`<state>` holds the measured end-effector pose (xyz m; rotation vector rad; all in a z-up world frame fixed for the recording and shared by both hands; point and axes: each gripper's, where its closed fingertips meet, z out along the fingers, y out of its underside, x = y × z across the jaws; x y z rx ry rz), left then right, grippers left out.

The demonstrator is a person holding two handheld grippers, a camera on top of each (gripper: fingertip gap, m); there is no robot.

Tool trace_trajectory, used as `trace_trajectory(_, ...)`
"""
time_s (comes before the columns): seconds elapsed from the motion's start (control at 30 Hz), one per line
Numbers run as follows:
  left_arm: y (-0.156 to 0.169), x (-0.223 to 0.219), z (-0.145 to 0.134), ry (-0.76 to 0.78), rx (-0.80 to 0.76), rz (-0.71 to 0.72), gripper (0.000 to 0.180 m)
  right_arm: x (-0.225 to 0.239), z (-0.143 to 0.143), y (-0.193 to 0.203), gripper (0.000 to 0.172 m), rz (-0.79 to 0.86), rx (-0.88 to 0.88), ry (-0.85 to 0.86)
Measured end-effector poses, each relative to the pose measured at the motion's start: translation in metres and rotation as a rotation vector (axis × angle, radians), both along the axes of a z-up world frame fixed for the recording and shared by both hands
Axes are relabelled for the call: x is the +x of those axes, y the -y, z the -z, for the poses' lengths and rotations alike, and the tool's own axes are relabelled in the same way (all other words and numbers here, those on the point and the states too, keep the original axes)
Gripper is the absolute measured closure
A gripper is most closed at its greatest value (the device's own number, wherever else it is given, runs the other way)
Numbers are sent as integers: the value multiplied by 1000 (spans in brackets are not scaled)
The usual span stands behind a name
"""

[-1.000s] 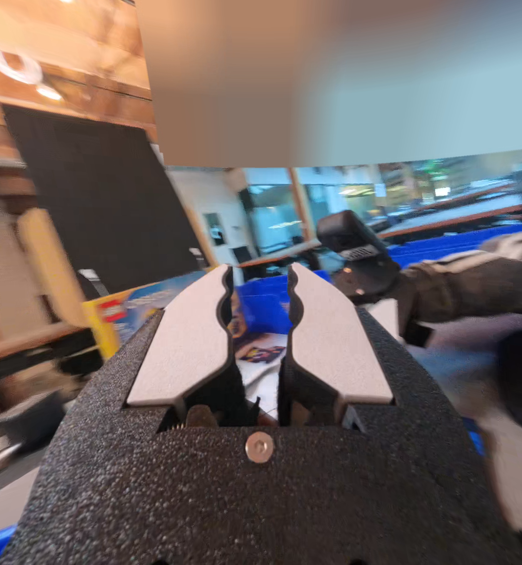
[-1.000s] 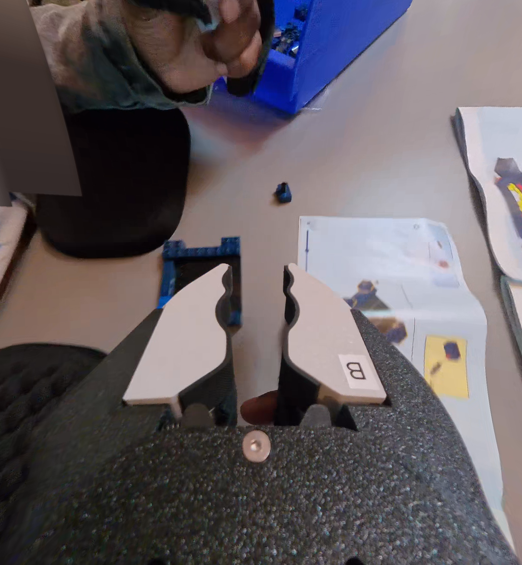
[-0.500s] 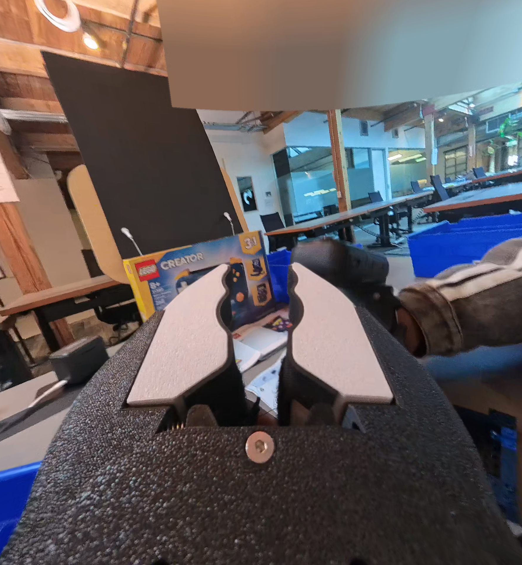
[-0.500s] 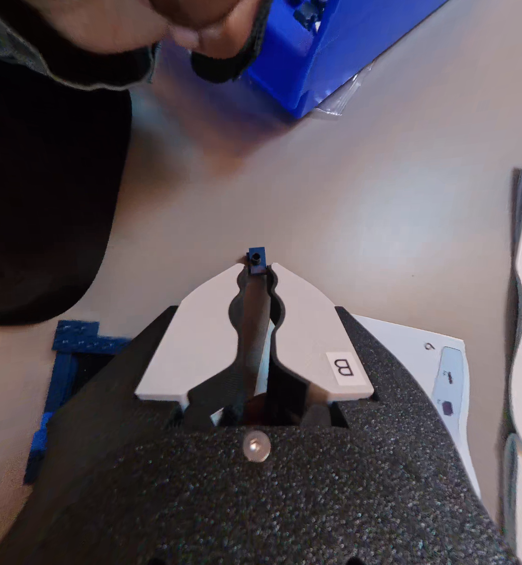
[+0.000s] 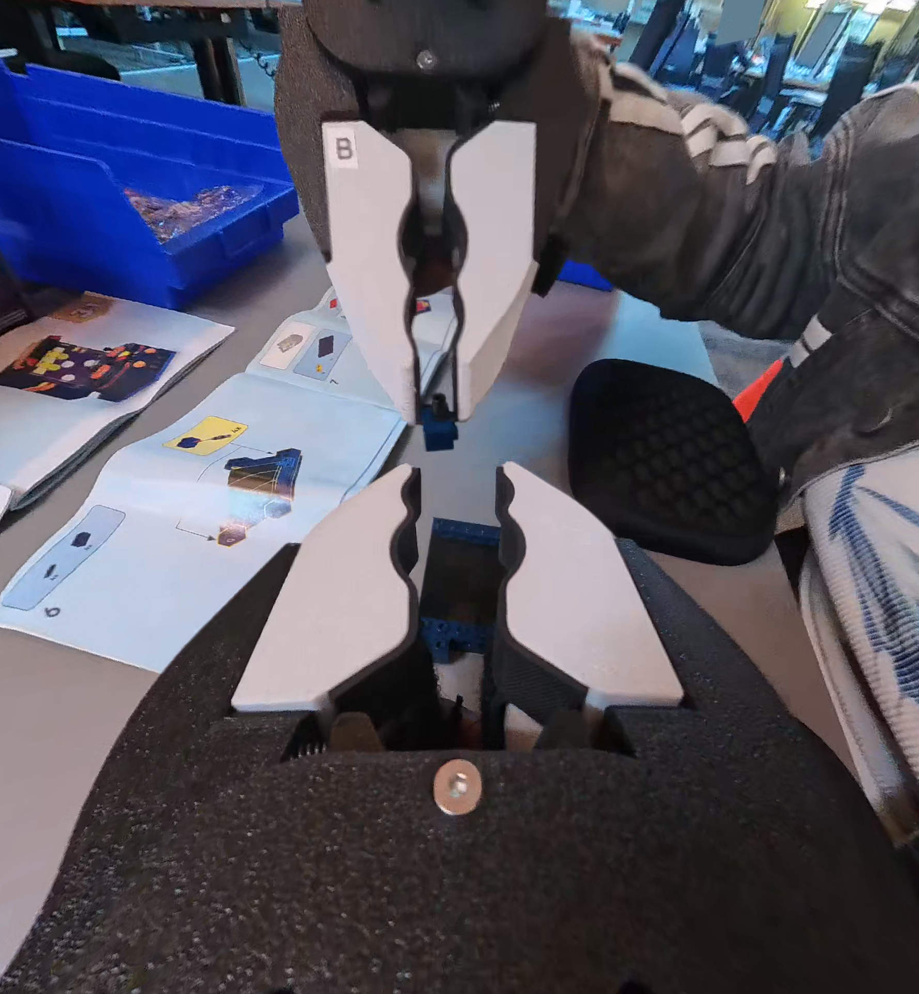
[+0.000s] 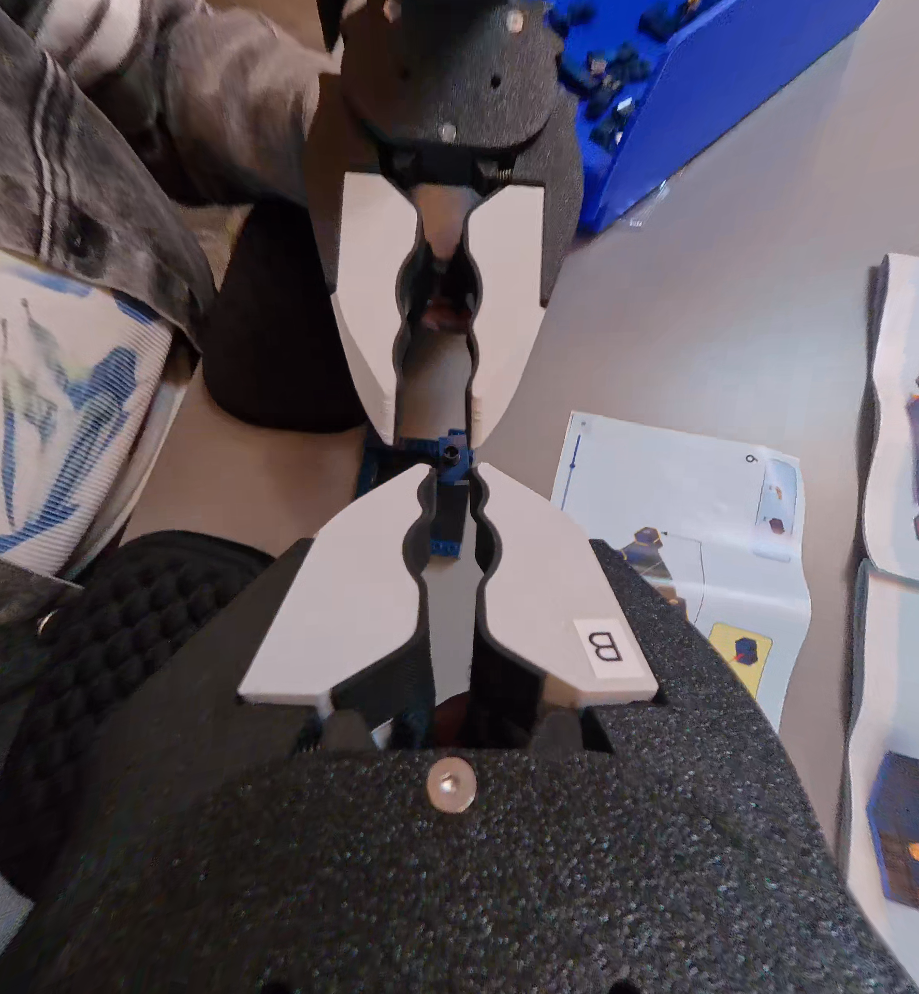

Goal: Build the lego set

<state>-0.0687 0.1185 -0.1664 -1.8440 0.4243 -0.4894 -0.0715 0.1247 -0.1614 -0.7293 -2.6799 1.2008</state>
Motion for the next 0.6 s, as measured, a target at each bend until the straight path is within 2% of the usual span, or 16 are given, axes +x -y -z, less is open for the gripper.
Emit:
trace_trajectory(0.07, -2, 0, 2, -50, -3, -14, 153, 6, 4, 2, 160, -21, 46, 8)
trace_trajectory(0.2, -1, 11, 3, -53, -11, 27, 159, 11, 10, 5, 160, -46, 123, 27)
trace_trajectory(0.27, -2, 13, 5, -59, -9, 26, 169, 14, 12, 7, 160, -69, 146, 37)
trace_trajectory(0.37, -4, 7, -1, -11, 22, -28, 169, 8, 6, 6, 160, -42, 170, -34)
trace_trajectory(0.4, -5, 2, -11, 74, 60, -64, 169, 1, -2, 6, 157, -9, 158, -111)
trace_trajectory(0.47, -3, -14, -45, 375, 173, -144, 169, -14, -27, 5, 130, 84, 113, -347)
trace_trajectory(0.53, 4, -31, -74, 687, 275, -197, 170, -21, -57, 8, 129, 171, 54, -649)
trace_trajectory(0.6, 8, -39, -88, 907, 336, -212, 170, -18, -79, 13, 140, 242, 42, -922)
